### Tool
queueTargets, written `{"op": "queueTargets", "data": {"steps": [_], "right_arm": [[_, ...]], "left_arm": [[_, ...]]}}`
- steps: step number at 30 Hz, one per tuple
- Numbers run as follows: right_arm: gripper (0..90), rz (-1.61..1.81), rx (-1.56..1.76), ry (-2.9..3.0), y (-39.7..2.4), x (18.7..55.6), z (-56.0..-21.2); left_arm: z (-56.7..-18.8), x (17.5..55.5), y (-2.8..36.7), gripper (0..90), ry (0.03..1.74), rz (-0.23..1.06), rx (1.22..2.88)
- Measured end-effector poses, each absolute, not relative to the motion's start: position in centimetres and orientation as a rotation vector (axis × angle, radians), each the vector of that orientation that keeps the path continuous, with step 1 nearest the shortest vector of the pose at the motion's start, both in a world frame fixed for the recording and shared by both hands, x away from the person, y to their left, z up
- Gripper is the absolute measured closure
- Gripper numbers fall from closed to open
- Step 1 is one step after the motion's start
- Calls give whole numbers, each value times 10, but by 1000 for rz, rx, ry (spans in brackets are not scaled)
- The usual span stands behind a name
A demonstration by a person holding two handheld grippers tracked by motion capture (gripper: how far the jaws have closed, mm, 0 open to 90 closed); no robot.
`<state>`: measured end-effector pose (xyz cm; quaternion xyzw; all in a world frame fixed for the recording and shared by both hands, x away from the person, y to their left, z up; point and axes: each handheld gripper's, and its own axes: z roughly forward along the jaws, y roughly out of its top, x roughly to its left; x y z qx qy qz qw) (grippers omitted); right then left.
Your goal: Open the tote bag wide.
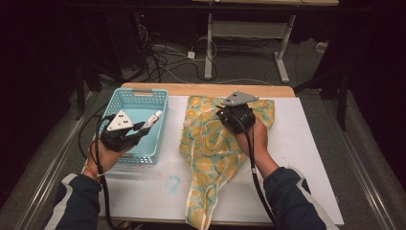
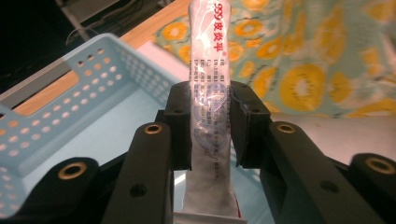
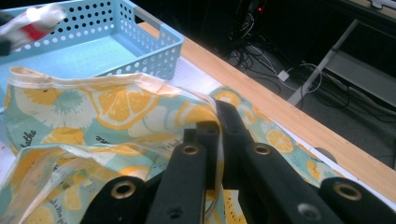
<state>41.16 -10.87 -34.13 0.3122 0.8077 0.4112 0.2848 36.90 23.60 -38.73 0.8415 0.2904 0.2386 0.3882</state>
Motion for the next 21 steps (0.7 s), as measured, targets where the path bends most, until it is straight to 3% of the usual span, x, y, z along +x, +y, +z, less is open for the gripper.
{"op": "queueTargets", "data": {"steps": [14,21], "right_arm": [[899,1096,874,2159,-114,419,-347],[899,1112,872,2169,-114,418,-348]], "left_arm": [[-368,332,189,700,503,566,2066],[-365,315,146,699,407,432,2003]]}}
